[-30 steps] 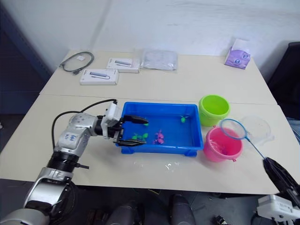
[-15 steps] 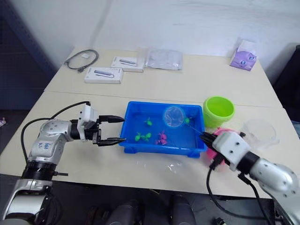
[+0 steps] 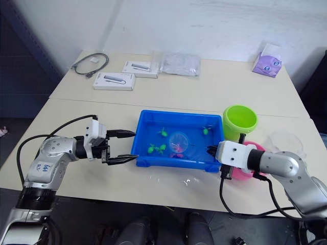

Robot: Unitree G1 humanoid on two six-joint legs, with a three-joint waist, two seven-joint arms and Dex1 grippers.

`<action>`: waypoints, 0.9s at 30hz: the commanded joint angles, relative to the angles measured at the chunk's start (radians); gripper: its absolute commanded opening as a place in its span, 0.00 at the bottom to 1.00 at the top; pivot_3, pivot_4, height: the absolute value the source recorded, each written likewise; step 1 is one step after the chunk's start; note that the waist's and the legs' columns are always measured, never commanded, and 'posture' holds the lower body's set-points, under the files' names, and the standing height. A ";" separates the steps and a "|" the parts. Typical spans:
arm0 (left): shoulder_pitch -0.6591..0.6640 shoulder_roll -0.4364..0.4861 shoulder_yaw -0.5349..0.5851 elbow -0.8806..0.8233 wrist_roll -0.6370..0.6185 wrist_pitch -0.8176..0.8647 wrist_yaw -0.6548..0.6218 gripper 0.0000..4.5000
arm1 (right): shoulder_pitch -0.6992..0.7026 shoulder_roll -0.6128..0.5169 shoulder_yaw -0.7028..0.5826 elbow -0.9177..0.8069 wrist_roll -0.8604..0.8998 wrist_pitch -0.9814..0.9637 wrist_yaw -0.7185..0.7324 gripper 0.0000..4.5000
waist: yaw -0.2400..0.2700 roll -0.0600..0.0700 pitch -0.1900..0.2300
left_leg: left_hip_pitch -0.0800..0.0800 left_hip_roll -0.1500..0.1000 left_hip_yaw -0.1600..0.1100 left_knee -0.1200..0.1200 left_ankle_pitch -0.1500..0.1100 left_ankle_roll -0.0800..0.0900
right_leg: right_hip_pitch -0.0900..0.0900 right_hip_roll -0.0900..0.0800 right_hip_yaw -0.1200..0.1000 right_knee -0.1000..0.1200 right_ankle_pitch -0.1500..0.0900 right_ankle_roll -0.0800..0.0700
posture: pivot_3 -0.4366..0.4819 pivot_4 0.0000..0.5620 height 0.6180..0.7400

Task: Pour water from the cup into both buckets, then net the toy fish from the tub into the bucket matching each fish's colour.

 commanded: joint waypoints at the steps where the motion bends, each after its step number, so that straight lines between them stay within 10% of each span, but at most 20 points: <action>1: 0.011 0.006 0.009 -0.051 -0.024 0.014 0.013 0.99 | -0.017 0.025 -0.010 0.015 -0.043 -0.033 0.003 0.00 | -0.001 0.000 0.000 | 0.000 0.000 0.000 0.000 0.000 0.000 | 0.000 0.000 0.000 0.000 0.000 0.000 | 0.48 0.27 0.99; 27: -0.013 -0.002 -0.006 -0.042 -0.025 0.033 0.022 0.99 | -0.146 0.023 0.003 0.110 -0.069 -0.014 0.274 0.00 | -0.016 0.000 0.000 | 0.000 0.000 -0.001 0.001 0.000 -0.001 | 0.001 0.000 -0.002 0.000 0.000 0.000 | 0.48 0.27 0.99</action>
